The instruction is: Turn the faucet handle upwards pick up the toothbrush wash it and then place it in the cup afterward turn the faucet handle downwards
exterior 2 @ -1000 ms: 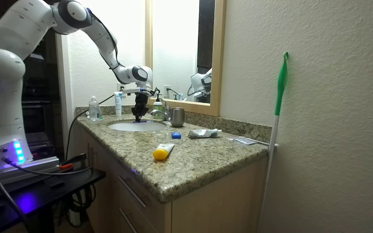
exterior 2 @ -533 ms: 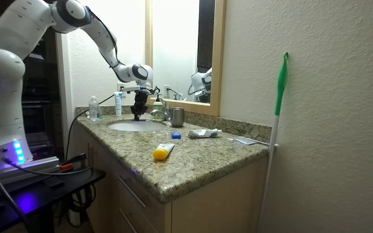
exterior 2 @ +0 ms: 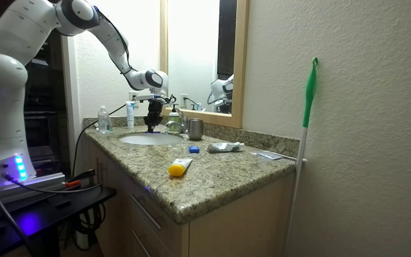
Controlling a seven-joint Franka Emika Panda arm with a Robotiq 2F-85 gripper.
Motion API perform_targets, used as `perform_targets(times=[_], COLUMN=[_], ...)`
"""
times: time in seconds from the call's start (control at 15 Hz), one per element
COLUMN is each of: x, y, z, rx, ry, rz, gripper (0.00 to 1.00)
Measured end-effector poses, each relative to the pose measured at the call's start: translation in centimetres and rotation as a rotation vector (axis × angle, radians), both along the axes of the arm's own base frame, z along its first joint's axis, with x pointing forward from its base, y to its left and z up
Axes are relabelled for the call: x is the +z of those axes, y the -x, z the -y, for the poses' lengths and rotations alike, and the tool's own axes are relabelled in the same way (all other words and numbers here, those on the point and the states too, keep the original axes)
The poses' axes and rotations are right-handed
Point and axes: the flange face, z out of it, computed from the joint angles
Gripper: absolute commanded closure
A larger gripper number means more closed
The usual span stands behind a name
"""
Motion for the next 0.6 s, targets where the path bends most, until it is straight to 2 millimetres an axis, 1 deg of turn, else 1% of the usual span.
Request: perform_targets(times=[0.07,0.13,0.33,0.4,0.47,0.6], x=[0.0,0.0,0.0,0.3,0.8,3.4], y=[0.0,0.0,0.0,-0.1,0.0,0.8], z=[0.0,0.0,0.1,0.5,1.4,4.0], rx=[0.0,0.0,-0.005,-0.011,-0.021,-0.048], ry=[0.0,0.0,0.004,0.011,0.021,0.032], rz=[0.0,0.0,0.001,0.006,0.013,0.038], gripper=[0.9,0.98,0.98,0.98,0.98,0.98])
